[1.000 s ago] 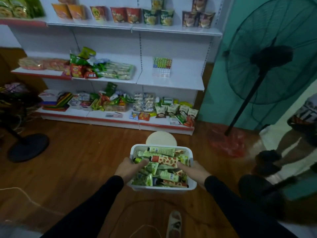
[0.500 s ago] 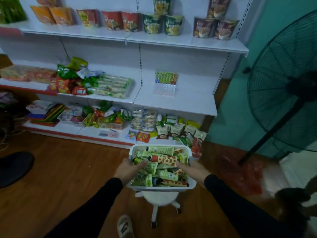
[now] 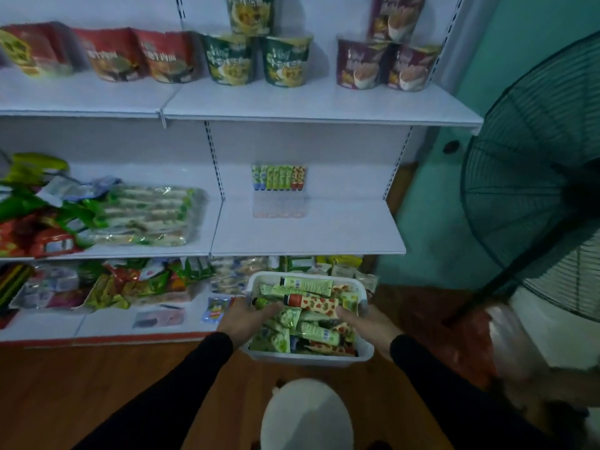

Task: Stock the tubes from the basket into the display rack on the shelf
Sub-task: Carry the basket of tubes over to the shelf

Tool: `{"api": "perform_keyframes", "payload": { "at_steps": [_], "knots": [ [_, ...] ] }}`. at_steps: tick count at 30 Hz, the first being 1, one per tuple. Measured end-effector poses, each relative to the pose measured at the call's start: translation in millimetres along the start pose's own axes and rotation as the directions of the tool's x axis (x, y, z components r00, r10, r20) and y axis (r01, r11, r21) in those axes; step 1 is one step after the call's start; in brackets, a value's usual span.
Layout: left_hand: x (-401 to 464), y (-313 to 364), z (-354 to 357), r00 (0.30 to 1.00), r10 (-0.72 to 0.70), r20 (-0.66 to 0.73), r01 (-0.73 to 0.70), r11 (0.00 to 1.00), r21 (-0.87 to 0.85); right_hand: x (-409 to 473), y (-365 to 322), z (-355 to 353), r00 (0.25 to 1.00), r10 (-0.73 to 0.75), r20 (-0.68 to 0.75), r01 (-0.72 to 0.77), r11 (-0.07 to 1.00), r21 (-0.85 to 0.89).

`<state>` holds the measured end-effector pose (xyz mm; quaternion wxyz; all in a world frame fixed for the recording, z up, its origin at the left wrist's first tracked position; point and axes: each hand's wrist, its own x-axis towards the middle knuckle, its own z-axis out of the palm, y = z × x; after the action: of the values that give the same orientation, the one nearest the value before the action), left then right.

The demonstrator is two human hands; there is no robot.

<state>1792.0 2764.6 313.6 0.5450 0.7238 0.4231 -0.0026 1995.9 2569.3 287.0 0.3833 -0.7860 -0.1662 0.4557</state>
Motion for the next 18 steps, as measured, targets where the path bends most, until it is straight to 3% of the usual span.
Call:
{"api": "perform_keyframes", "payload": {
  "at_steps": [6, 12, 18],
  "knots": [
    [95.7, 67.8, 14.4, 0.996, 0.062, -0.066, -0.064, 0.998, -0.025, 99.5, -52.8, -69.5, 0.997, -0.069, -0.040, 0.070, 0.997, 0.035],
    [202.2, 125.8, 44.3, 0.984, -0.059, -0.171, 0.056, 0.998, -0.022, 188.0, -88.5, -156.2, 0.994, -0.106, -0.035, 0.106, 0.994, -0.013],
    [290.4, 170.1, 52.9, 0.992, -0.068, -0.111, 0.060, 0.996, -0.070, 245.5, -106.0, -196.2, 0.988, -0.075, -0.138, 0.074, 0.997, -0.014]
  ]
}}
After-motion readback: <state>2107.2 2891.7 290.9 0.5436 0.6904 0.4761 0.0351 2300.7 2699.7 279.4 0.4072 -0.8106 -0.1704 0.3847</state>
